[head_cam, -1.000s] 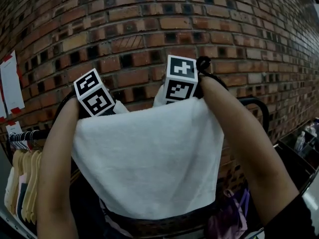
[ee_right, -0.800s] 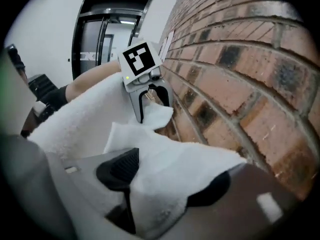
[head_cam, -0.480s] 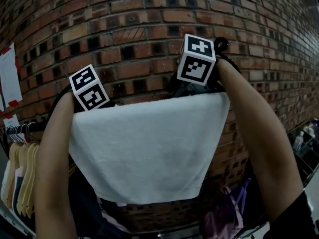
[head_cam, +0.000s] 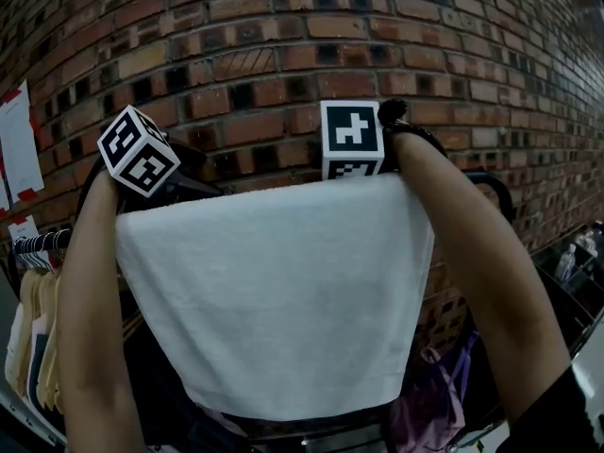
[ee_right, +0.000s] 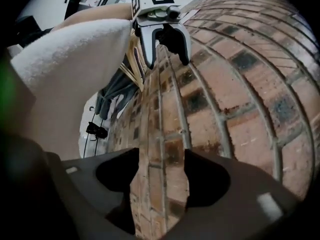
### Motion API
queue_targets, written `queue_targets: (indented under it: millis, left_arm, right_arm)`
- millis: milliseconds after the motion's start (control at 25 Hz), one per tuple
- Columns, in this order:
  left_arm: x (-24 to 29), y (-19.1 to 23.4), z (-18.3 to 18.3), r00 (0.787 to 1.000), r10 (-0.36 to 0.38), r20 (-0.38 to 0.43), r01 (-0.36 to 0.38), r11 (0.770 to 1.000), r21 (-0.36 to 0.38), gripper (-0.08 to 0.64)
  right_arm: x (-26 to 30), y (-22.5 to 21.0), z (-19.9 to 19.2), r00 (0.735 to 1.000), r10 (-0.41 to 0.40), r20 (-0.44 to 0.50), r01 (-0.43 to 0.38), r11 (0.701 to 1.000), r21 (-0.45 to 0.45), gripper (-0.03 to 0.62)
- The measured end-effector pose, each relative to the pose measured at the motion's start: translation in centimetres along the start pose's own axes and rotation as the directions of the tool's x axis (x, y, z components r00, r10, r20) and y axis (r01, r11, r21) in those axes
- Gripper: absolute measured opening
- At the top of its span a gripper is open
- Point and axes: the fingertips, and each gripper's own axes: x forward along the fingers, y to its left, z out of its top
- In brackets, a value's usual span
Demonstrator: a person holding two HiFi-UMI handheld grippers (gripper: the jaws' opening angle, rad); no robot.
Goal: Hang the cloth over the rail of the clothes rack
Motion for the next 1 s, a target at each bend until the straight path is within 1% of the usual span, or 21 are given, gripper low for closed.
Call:
queue_targets:
  millis: [80,120,200,240,280,320,360,400,440,480,520,560,640,680,720,800,840,880,920,960,1000]
  left_arm:
    - [-1.0,1.3,-0.1,0.996,0.084,0.010,-0.084,0.996,0.042,0.390]
    - [-1.6,1.9,0.2,0.991,0.130,0.028,-0.131,0.989,0.065,0.385]
    - [-2.9,2.6,1.3,0.976,0.203,0.081,-0.211,0.972,0.101,0.379]
    - [-3.5,2.7,2.0,0.967,0.233,0.106,-0.245,0.962,0.119,0.377]
    - [-4.2,2.9,2.7,0.957,0.263,0.125,-0.279,0.950,0.139,0.376]
    - [-4.9,3.1,3.3,0.946,0.293,0.142,-0.314,0.936,0.159,0.360]
    - [-5.6,3.2,4.2,0.932,0.323,0.163,-0.349,0.920,0.176,0.335]
    - [-6.5,3.4,5.1,0.915,0.353,0.196,-0.388,0.902,0.187,0.334]
    - [-7.6,3.5,6.3,0.890,0.384,0.245,-0.432,0.882,0.188,0.332]
    - [-8.8,3.6,7.7,0.857,0.417,0.304,-0.481,0.858,0.179,0.318]
    - [-10.2,3.6,9.1,0.813,0.450,0.369,-0.533,0.830,0.162,0.316]
    - [-11.6,3.4,10.6,0.762,0.482,0.432,-0.585,0.799,0.140,0.310]
    - [-14.3,2.6,13.5,0.649,0.528,0.547,-0.674,0.733,0.092,0.288]
    - [-15.5,1.8,14.8,0.592,0.538,0.600,-0.707,0.704,0.066,0.276]
    - [-16.8,0.8,16.0,0.532,0.543,0.650,-0.734,0.678,0.034,0.256]
    - [-19.3,-1.7,18.4,0.404,0.539,0.739,-0.774,0.632,-0.037,0.208]
    - [-20.5,-3.5,19.5,0.345,0.524,0.779,-0.785,0.616,-0.068,0.164]
    - [-21.5,-5.6,20.4,0.297,0.501,0.813,-0.786,0.611,-0.089,0.105]
    - [-22.3,-7.8,21.2,0.259,0.472,0.842,-0.782,0.615,-0.104,0.065]
    - [-22.9,-10.0,21.5,0.225,0.449,0.865,-0.776,0.619,-0.120,0.053]
    - [-23.5,-12.0,21.4,0.189,0.438,0.879,-0.771,0.620,-0.143,0.014]
  right_arm:
    - [-0.6,-1.1,0.3,0.997,-0.072,0.009,0.072,0.997,-0.019,0.276]
    - [-1.0,-1.8,0.6,0.993,-0.117,0.016,0.117,0.993,-0.033,0.276]
    - [-2.0,-3.4,1.5,0.975,-0.217,0.053,0.220,0.974,-0.051,0.276]
    - [-2.8,-4.1,2.3,0.959,-0.270,0.087,0.276,0.959,-0.059,0.276]
    - [-3.8,-4.9,3.2,0.936,-0.328,0.130,0.338,0.939,-0.068,0.276]
    - [-5.0,-5.6,4.2,0.903,-0.391,0.176,0.408,0.910,-0.073,0.276]
    - [-6.4,-6.3,5.1,0.864,-0.452,0.223,0.476,0.877,-0.067,0.276]
    - [-7.9,-6.9,6.1,0.821,-0.502,0.272,0.533,0.845,-0.048,0.276]
    - [-9.5,-7.2,7.1,0.778,-0.539,0.322,0.575,0.818,-0.018,0.276]
    - [-11.1,-7.3,8.0,0.736,-0.567,0.369,0.604,0.797,0.019,0.276]
    - [-12.7,-7.3,8.8,0.696,-0.590,0.410,0.625,0.778,0.058,0.276]
    - [-14.3,-7.3,9.6,0.656,-0.609,0.446,0.641,0.761,0.097,0.276]
    - [-17.4,-7.0,10.7,0.565,-0.647,0.512,0.668,0.723,0.176,0.270]
    - [-19.0,-6.7,11.2,0.512,-0.667,0.542,0.682,0.699,0.216,0.265]
    - [-20.5,-6.3,11.7,0.453,-0.687,0.568,0.694,0.672,0.259,0.259]
    - [-23.4,-5.0,12.3,0.327,-0.722,0.610,0.703,0.617,0.353,0.236]
    - [-24.7,-4.3,12.4,0.264,-0.737,0.622,0.697,0.591,0.405,0.212]
    - [-26.0,-3.4,12.4,0.202,-0.751,0.629,0.683,0.568,0.459,0.170]
    - [-27.2,-2.4,12.2,0.143,-0.762,0.631,0.658,0.550,0.515,0.125]
    - [-28.2,-1.2,12.0,0.086,-0.772,0.629,0.623,0.535,0.571,0.083]
    - [-29.0,0.2,11.6,0.030,-0.780,0.625,0.585,0.521,0.621,0.038]
